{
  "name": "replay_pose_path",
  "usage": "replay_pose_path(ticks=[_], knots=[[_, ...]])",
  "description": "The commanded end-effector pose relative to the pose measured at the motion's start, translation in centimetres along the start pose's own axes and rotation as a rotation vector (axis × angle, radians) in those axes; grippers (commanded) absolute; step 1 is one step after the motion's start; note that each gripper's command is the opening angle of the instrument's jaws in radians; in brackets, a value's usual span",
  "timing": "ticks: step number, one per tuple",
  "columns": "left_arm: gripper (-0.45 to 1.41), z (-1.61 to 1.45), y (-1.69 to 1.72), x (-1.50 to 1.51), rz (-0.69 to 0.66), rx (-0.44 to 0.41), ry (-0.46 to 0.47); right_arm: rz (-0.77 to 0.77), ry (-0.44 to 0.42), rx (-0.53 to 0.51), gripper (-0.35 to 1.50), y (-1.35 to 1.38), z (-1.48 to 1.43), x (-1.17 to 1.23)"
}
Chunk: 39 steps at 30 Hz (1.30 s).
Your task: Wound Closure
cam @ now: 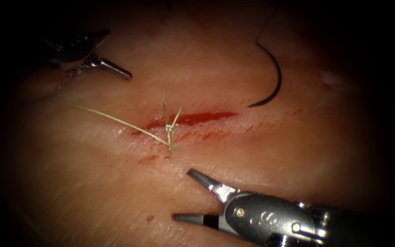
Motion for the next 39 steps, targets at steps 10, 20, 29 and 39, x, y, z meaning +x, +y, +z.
replay_pose_path(ticks=[10,20,29,39], knots=[[1.11,0.34,0.03,-0.48,0.035,0.034,-0.121,0.005,0.002,0.001,1.48,0.00,0.08,-0.01],[1.18,0.05,0.62,-0.75,0.021,0.045,-0.208,0.017,0.002,0.001,1.48,-0.01,0.08,0.00],[1.21,-0.11,0.85,-0.76,0.050,0.076,-0.365,0.023,0.002,0.001,1.48,-0.01,0.08,0.00],[1.25,-0.54,0.87,-0.23,0.042,0.107,-0.309,0.023,0.002,0.001,1.48,-0.01,0.08,0.00]])
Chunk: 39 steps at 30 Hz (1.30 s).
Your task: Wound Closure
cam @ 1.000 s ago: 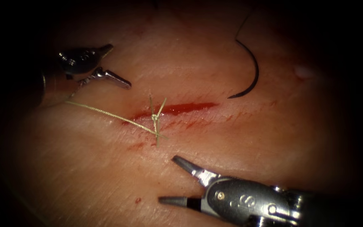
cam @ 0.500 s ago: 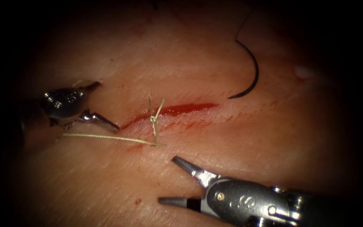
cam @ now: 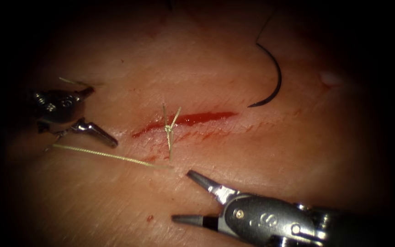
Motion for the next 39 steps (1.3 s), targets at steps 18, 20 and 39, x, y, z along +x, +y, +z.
replay_pose_path(ticks=[18,20,39], knots=[[1.06,-0.85,0.32,0.32,-0.045,-0.175,0.054,0.005,0.002,0.000,1.48,0.00,0.09,-0.01],[1.04,-0.82,0.26,0.34,-0.077,-0.217,0.123,0.005,0.002,0.000,1.48,0.00,0.09,0.00],[1.14,0.10,-0.30,0.00,-0.519,-0.549,0.570,0.004,0.002,0.003,1.48,-0.04,0.13,0.00]])
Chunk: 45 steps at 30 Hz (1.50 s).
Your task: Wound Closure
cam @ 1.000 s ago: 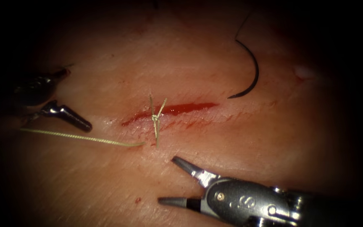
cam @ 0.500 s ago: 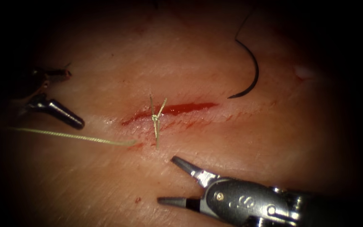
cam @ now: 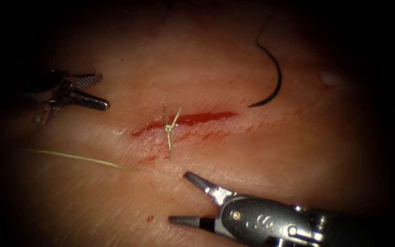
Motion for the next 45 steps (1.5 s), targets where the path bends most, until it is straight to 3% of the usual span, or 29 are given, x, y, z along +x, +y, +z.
replay_pose_path(ticks=[1,9,16,22,28,29,32,34,45], knots=[[1.16,0.06,-0.12,-0.02,-0.022,-0.004,0.004,-0.001,0.002,0.001,1.48,-0.01,0.09,-0.01],[1.19,0.00,-0.43,-0.12,-0.085,-0.016,0.031,-0.002,0.002,0.002,1.48,-0.03,0.11,0.00],[1.19,-0.28,-0.50,-0.10,-0.085,-0.003,0.056,-0.002,0.003,0.005,1.48,-0.04,0.11,0.00],[1.19,-0.49,-0.35,-0.05,-0.107,0.001,0.057,-0.002,0.003,0.005,1.48,-0.04,0.11,0.00],[1.19,-0.52,0.03,0.18,-0.009,0.010,0.047,-0.001,0.002,0.005,1.48,-0.04,0.11,0.01],[1.19,-0.45,0.23,0.30,0.037,0.012,0.030,0.006,0.002,0.005,1.48,-0.03,0.10,0.02],[1.18,-0.35,0.39,0.39,0.082,0.016,0.015,0.007,0.002,0.007,1.48,-0.01,0.08,0.02],[1.18,-0.12,0.63,0.49,0.173,0.038,-0.034,0.009,0.002,0.011,1.48,0.02,0.02,0.03],[1.18,0.89,0.83,0.51,0.335,0.090,-0.184,0.012,0.002,0.028,1.48,0.21,-0.42,-0.02]])
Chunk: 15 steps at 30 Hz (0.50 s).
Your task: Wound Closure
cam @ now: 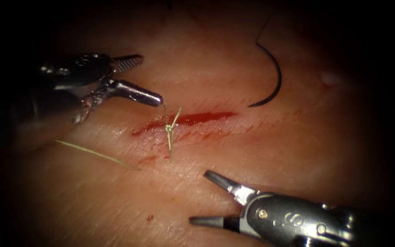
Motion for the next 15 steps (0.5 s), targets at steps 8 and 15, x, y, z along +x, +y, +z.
replay_pose_path(ticks=[8,15], knots=[[1.16,0.73,-0.11,0.15,0.093,0.078,-0.145,-0.015,-0.013,0.026,1.45,0.11,-0.32,-0.18],[1.14,1.31,-0.18,0.17,0.168,0.150,-0.270,0.001,-0.076,0.020,1.45,0.16,-0.62,-0.34]])
